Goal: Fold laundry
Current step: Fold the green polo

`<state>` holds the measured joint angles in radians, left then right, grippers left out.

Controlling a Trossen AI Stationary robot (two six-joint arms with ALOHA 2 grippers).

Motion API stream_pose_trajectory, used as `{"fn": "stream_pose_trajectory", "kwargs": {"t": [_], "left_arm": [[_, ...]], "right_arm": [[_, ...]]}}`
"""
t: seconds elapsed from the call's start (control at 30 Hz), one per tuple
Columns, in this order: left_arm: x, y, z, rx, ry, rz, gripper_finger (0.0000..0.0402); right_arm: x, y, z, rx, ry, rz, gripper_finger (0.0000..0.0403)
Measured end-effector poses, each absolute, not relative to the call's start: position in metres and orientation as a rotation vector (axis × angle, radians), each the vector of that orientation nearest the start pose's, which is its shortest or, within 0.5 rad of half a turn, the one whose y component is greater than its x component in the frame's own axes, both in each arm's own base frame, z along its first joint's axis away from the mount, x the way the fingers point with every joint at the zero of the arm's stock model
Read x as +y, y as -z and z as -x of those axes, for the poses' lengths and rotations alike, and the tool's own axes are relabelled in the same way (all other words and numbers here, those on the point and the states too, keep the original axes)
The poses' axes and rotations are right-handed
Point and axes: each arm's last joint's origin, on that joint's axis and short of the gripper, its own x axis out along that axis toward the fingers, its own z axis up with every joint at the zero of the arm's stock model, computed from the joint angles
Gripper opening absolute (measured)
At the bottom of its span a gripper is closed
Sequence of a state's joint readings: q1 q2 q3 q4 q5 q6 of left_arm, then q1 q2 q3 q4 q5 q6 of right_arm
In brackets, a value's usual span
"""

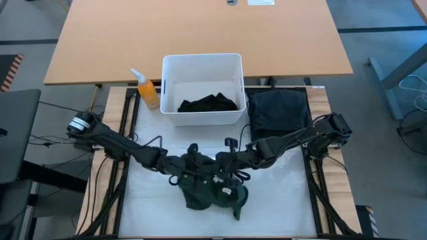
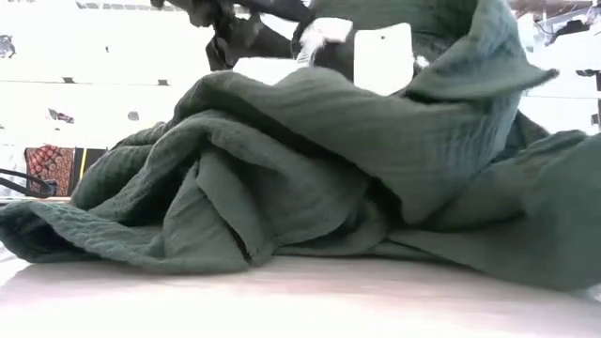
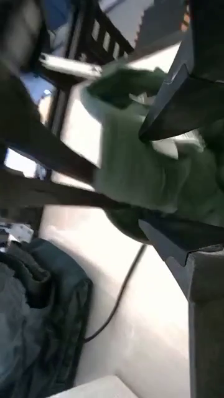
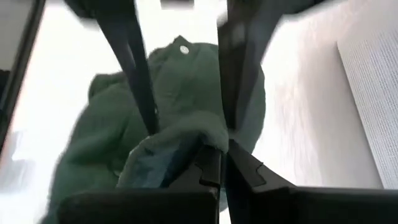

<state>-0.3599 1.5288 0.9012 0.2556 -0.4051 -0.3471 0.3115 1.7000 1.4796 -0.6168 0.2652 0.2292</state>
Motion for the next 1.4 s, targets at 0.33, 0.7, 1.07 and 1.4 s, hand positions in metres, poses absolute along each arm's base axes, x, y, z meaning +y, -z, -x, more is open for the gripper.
{"fn": "stream_pose_trajectory", "kwargs": {"t": [0.33,0.7,1.07,1.4], "left_arm": [[-0.107,-0.212,-0.33,0.339,-0.107,0.162,0.0173],[-0.111,-0.218,-0.327,0.339,-0.021,0.05,0.0003],[-0.116,-0.3,-0.26,0.281,0.401,-0.057,0.0001],[-0.126,-0.305,-0.243,0.285,0.419,-0.113,0.0]], "right_arm": [[0.108,-0.3,-0.355,0.794,0.036,0.01,0.0028],[0.104,-0.312,-0.342,0.805,0.015,0.001,0.0086],[0.119,-0.335,-0.285,0.681,0.136,0.033,0.0102],[0.156,-0.236,-0.304,0.381,0.018,-0.099,0.0102]]}}
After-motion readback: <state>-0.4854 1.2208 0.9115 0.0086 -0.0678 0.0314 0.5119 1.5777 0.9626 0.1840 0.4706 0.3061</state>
